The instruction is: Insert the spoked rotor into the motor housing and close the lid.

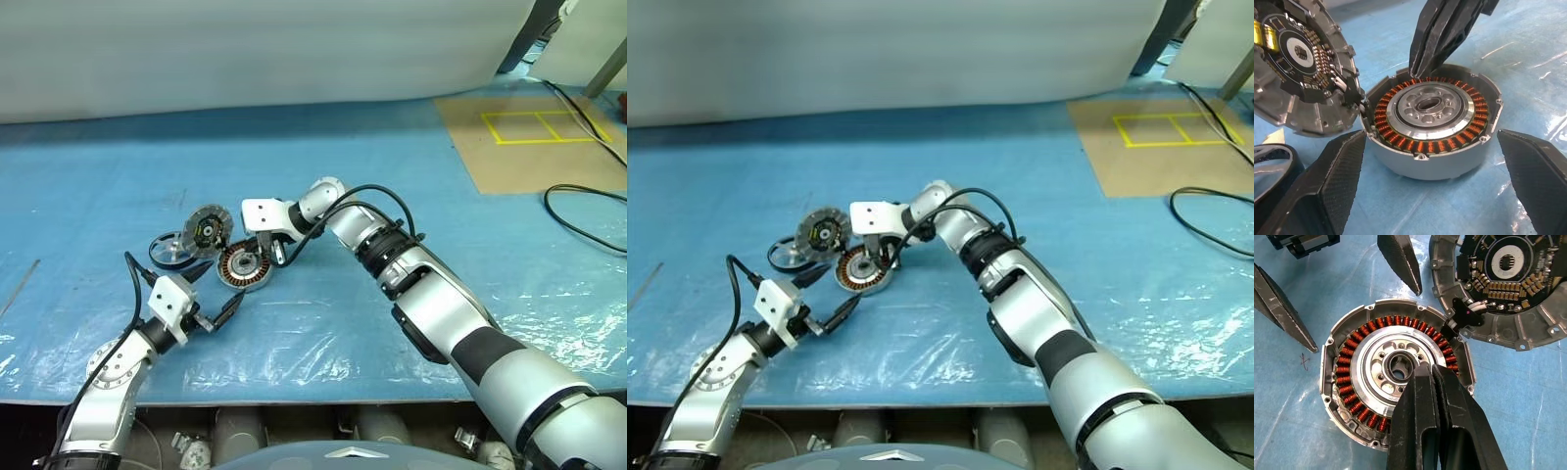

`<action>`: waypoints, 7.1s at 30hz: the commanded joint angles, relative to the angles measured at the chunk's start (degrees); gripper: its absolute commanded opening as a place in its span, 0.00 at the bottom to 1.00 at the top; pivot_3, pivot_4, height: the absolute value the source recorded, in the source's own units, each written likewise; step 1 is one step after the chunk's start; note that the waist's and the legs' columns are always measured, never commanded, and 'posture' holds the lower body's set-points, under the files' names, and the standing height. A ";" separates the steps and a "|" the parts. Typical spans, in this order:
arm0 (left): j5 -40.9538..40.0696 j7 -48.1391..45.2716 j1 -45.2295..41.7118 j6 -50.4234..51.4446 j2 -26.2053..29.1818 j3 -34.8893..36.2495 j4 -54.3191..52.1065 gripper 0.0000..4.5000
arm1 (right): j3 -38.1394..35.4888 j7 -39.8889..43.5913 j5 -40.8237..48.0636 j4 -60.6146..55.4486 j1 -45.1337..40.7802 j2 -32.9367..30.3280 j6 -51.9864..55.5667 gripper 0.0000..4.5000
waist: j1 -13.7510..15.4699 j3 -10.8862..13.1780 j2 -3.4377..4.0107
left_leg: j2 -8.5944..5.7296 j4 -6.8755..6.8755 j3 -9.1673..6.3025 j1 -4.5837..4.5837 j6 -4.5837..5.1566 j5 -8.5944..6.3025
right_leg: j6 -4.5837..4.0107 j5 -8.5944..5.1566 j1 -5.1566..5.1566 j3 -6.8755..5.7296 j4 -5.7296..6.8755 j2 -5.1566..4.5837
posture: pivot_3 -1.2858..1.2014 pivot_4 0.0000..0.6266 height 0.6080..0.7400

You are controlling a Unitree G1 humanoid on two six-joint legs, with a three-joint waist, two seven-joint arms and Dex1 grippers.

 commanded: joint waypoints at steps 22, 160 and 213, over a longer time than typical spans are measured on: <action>0.17 1.44 0.93 -1.11 -0.76 -0.37 -2.01 1.00 | 6.96 -1.89 -9.68 8.81 -9.04 4.13 -16.20 0.01 | 0.13 0.02 0.01 | -0.01 0.27 0.01 0.04 -0.12 -0.08 | -0.01 0.00 0.10 0.02 0.09 -0.09 | 0.52 0.24 1.00; -0.29 -0.60 -0.63 -0.62 0.31 -0.60 -0.31 1.00 | -14.97 -6.96 15.00 -8.55 14.77 1.62 14.08 0.01 | 1.23 0.05 -0.02 | 0.14 0.32 0.04 0.05 -0.16 -0.05 | -0.03 0.02 0.11 0.00 0.10 0.03 | 0.52 0.24 1.00; -2.28 -34.63 -26.10 -0.30 31.16 3.78 28.31 1.00 | -14.72 -2.31 20.00 -20.41 19.13 -3.98 16.99 0.01 | 1.43 0.05 -0.14 | 0.01 0.22 0.00 0.08 -0.36 0.06 | 0.01 0.04 0.14 -0.01 0.06 0.01 | 0.52 0.24 1.00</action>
